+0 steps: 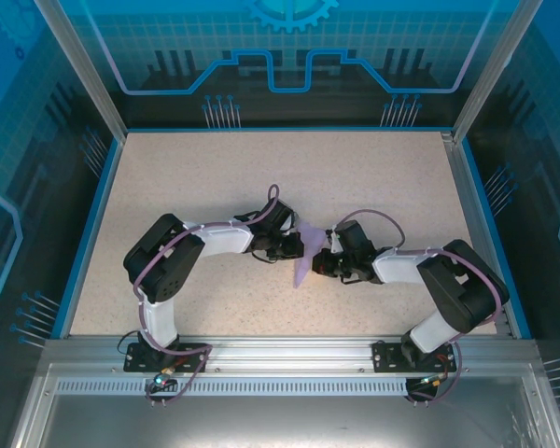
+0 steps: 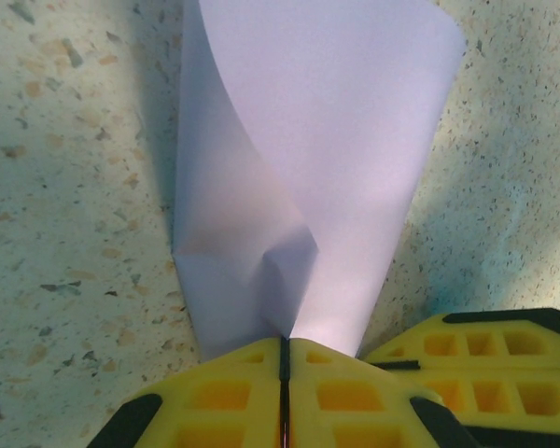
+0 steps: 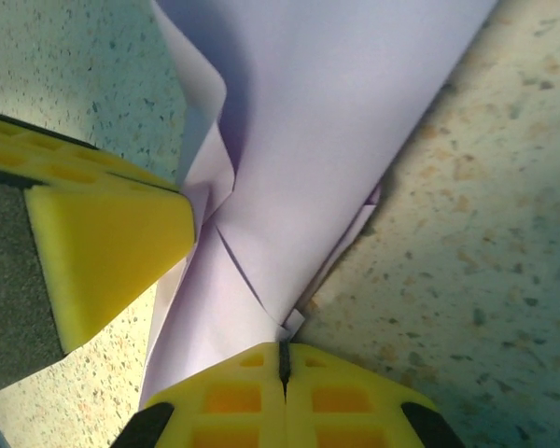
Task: Fold a paper plane with a square sheet of paper (pick it up from the middle)
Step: Fold the wing for the fifth time at the center of the table.
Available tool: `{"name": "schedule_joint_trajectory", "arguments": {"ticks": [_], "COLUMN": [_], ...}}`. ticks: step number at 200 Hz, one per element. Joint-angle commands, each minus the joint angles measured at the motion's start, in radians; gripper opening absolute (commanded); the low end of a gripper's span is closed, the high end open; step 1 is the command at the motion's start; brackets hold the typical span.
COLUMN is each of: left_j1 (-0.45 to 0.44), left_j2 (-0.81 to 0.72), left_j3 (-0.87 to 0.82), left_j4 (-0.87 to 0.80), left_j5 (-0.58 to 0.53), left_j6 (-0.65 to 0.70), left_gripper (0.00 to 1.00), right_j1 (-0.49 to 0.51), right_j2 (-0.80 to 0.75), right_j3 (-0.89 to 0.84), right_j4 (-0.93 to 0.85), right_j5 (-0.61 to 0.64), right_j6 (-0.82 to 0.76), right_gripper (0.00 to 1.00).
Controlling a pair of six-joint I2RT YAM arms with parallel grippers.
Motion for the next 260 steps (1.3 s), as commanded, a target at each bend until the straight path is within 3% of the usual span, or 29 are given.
{"name": "schedule_joint_trajectory", "arguments": {"ticks": [1, 127, 260], "left_j1": [-0.007, -0.006, -0.031], "left_j2": [0.013, -0.007, -0.017], "left_j3": [0.0, 0.022, 0.062], "left_j4": [-0.021, -0.019, -0.018], "left_j5": [0.005, 0.03, 0.079], "left_j6": [0.019, 0.008, -0.02], "left_gripper": [0.1, 0.09, 0.09], "right_j1": [-0.028, -0.059, -0.063], "right_j2": [-0.007, 0.046, 0.082], "right_j3": [-0.021, 0.007, 0.022], "right_j4": [0.002, 0.116, 0.11], "right_j5": [-0.005, -0.085, -0.101], "right_j6": [0.047, 0.101, 0.101], "right_gripper": [0.05, 0.12, 0.08]}}
